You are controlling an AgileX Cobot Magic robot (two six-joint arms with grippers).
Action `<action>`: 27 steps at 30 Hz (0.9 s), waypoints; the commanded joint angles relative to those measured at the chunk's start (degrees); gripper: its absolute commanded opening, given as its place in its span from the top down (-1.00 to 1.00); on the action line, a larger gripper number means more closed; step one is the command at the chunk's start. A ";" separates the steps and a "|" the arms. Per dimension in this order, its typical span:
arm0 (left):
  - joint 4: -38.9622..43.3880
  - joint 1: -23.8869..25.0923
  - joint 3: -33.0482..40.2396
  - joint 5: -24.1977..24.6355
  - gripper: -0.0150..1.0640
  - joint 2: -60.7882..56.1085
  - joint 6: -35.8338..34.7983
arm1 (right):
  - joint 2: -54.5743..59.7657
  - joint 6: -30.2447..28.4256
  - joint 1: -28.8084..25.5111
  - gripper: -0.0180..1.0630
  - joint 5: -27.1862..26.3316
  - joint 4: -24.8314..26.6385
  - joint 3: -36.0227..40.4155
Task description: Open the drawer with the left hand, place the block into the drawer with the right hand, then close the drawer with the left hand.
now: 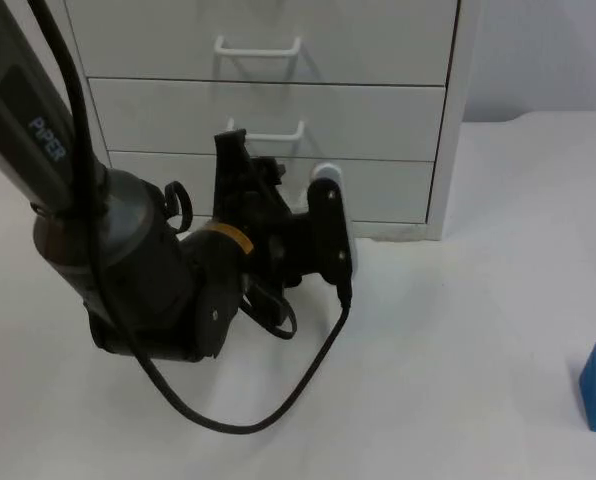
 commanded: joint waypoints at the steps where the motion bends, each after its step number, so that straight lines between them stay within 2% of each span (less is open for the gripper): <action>1: 1.41 0.36 -0.40 -0.33 -0.26 0.62 0.85 | -0.25 0.04 -0.06 -0.98 -0.63 0.01 -0.58; 8: 3.58 2.40 -1.87 -0.27 -0.23 1.62 1.42 | -0.25 0.04 -0.06 -0.98 -0.63 0.01 -0.58; 10: 3.84 2.98 -1.87 -0.27 -0.15 1.62 1.01 | -0.25 0.04 -0.06 -0.98 -0.63 0.01 -0.58; 13: 4.13 3.66 -1.87 -0.27 0.12 1.74 0.63 | -0.25 0.04 -0.06 -0.98 -0.63 0.01 -0.58; 14: 4.13 3.66 -1.87 -0.27 0.12 1.74 0.63 | -0.25 0.04 -0.06 -0.98 -0.63 0.01 -0.58; 19: 4.70 3.66 -1.87 -0.27 0.58 1.74 -0.87 | -0.25 0.04 -0.06 -0.98 -0.63 0.01 -0.58; 20: 4.70 3.66 -1.87 -0.27 0.58 1.74 -0.87 | -0.25 0.04 -0.06 -0.98 -0.63 0.01 -0.58; 24: 4.70 3.66 -1.87 -0.18 0.98 1.74 -2.89 | -0.25 0.04 -0.06 -0.98 -0.63 0.01 -0.58; 27: 4.70 3.66 -1.87 0.44 0.98 1.74 -3.15 | -0.25 0.04 -0.06 -0.98 -0.63 0.01 -0.58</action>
